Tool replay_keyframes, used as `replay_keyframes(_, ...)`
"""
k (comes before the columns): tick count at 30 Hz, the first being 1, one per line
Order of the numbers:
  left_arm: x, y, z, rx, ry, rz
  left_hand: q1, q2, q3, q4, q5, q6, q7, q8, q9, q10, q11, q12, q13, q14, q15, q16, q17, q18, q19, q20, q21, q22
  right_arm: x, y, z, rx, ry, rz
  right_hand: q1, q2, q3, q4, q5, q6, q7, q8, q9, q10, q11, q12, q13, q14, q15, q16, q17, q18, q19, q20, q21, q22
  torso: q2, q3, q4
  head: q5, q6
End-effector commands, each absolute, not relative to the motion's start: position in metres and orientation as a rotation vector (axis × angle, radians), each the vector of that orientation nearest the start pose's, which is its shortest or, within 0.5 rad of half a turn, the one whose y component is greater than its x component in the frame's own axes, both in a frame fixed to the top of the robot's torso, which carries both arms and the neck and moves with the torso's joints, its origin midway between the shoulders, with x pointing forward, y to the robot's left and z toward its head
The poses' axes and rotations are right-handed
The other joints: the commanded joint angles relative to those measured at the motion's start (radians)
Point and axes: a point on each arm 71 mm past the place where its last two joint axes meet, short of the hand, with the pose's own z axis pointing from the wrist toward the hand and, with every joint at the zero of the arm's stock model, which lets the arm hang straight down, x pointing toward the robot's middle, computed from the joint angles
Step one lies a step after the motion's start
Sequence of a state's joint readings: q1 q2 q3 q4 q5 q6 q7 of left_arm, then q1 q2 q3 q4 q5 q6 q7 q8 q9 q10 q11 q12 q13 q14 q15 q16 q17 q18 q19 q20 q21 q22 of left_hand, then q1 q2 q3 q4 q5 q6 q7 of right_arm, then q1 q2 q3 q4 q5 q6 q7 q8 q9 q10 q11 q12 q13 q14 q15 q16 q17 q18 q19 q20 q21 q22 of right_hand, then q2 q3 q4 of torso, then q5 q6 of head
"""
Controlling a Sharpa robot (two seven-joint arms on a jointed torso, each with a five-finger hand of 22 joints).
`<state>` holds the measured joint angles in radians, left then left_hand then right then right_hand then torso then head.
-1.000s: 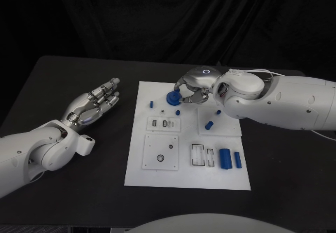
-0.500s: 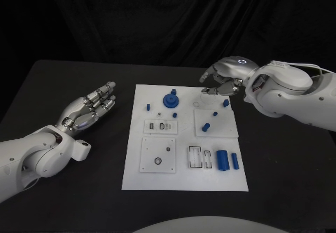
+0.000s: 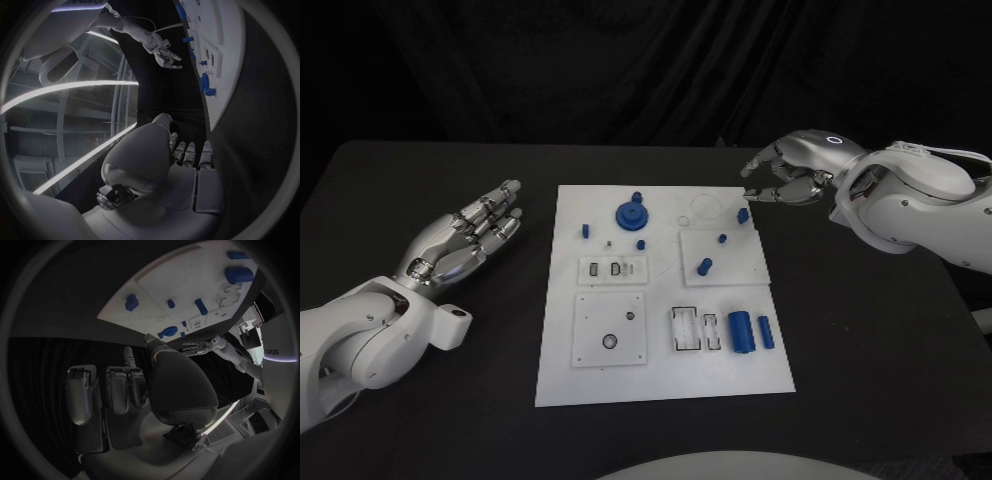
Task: Assemble the parts on the task board
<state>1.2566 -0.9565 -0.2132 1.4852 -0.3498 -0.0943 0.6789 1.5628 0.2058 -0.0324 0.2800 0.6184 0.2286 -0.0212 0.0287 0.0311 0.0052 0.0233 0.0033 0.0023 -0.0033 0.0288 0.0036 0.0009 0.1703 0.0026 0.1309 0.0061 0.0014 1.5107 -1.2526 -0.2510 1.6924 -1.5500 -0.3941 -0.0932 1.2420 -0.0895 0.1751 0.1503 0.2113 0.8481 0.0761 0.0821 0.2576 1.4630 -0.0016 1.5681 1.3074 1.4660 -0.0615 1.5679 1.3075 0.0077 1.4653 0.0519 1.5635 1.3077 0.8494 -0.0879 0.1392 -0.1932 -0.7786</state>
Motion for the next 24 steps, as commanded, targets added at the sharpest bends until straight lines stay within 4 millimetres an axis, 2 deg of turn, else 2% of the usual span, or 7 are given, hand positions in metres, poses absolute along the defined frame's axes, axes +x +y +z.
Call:
replay_keyframes(1,0.463,0.258,-0.184,-0.477,1.362,-1.724,-0.007,0.004,0.006,0.002,0.004,0.003,0.001,0.002,0.000,0.000,0.008,-0.002,-0.001,0.003,0.007,-0.004,-0.001,0.002,-0.003,0.006,-0.006,-0.001,0.449,-0.348,-0.099,-0.158,1.450,0.362,0.003,-0.006,0.000,0.008,-0.007,-0.009,0.001,-0.008,-0.002,0.108,-0.007,0.003,0.263,0.105,-0.003,0.003,0.263,-0.004,0.098,-0.002,-0.003,0.259,-0.001,-0.0006,0.0011,-0.012,-0.002)
replay_keyframes(5,0.463,0.257,-0.184,-0.477,1.364,-1.728,-0.007,0.004,0.006,0.002,0.007,0.003,0.001,0.002,0.000,0.000,0.009,-0.002,-0.001,0.003,0.007,-0.004,-0.001,0.002,-0.003,0.006,-0.006,-0.001,0.450,-0.352,-0.105,-0.158,1.472,0.358,0.005,-0.011,-0.005,0.015,-0.007,-0.013,-0.002,-0.012,-0.004,0.108,-0.008,0.003,0.263,0.105,-0.003,0.003,0.263,-0.003,0.096,-0.003,-0.006,0.258,0.000,0.0001,-0.0032,-0.021,-0.001)
replay_keyframes(7,0.463,0.257,-0.184,-0.477,1.365,-1.730,-0.007,0.004,0.006,0.002,0.007,0.003,0.001,0.002,0.000,0.000,0.009,-0.002,-0.001,0.003,0.007,-0.004,-0.001,0.002,-0.003,0.006,-0.006,-0.001,0.450,-0.353,-0.108,-0.158,1.484,0.357,0.006,-0.014,-0.007,0.018,-0.008,-0.015,-0.003,-0.013,-0.005,0.108,-0.009,0.003,0.263,0.105,-0.004,0.003,0.263,-0.004,0.097,-0.003,-0.006,0.258,0.000,-0.0001,-0.0024,-0.026,-0.001)
replay_keyframes(11,0.462,0.256,-0.185,-0.477,1.367,-1.733,-0.010,0.006,0.008,0.004,0.011,0.008,0.016,0.003,0.001,-0.001,0.004,-0.002,-0.001,0.003,0.007,-0.004,-0.001,0.002,-0.003,0.007,-0.006,-0.001,0.448,-0.355,-0.119,-0.156,1.510,0.355,0.009,-0.019,-0.009,0.021,-0.007,-0.017,-0.005,-0.014,-0.006,0.108,-0.010,0.003,0.263,0.105,-0.005,0.003,0.263,-0.004,0.097,-0.004,-0.005,0.258,0.001,0.0023,-0.0024,-0.027,0.005)
replay_keyframes(17,0.462,0.256,-0.185,-0.477,1.367,-1.735,-0.010,0.006,0.009,0.004,0.010,0.007,0.017,0.003,0.001,-0.001,0.004,-0.002,-0.001,0.003,0.007,-0.004,-0.001,0.002,-0.003,0.008,-0.006,-0.001,0.447,-0.356,-0.129,-0.155,1.527,0.356,0.014,-0.021,-0.010,0.023,-0.007,-0.020,-0.005,-0.015,-0.007,0.108,-0.011,0.003,0.263,0.105,-0.006,0.003,0.263,-0.003,0.095,-0.005,-0.007,0.257,0.000,-0.0002,-0.0012,-0.027,0.001)
replay_keyframes(24,0.462,0.257,-0.185,-0.478,1.366,-1.735,-0.011,0.006,0.009,0.004,0.010,0.006,0.016,0.003,0.000,-0.001,0.004,-0.002,-0.001,0.003,0.007,-0.004,-0.001,0.002,-0.003,0.008,-0.006,-0.001,0.447,-0.356,-0.133,-0.153,1.539,0.354,0.027,-0.025,-0.011,0.027,-0.011,-0.020,-0.005,-0.015,-0.008,0.108,-0.012,0.003,0.263,0.105,-0.007,0.003,0.263,0.000,0.089,-0.006,-0.017,0.253,0.001,-0.0025,-0.0043,-0.022,-0.001)
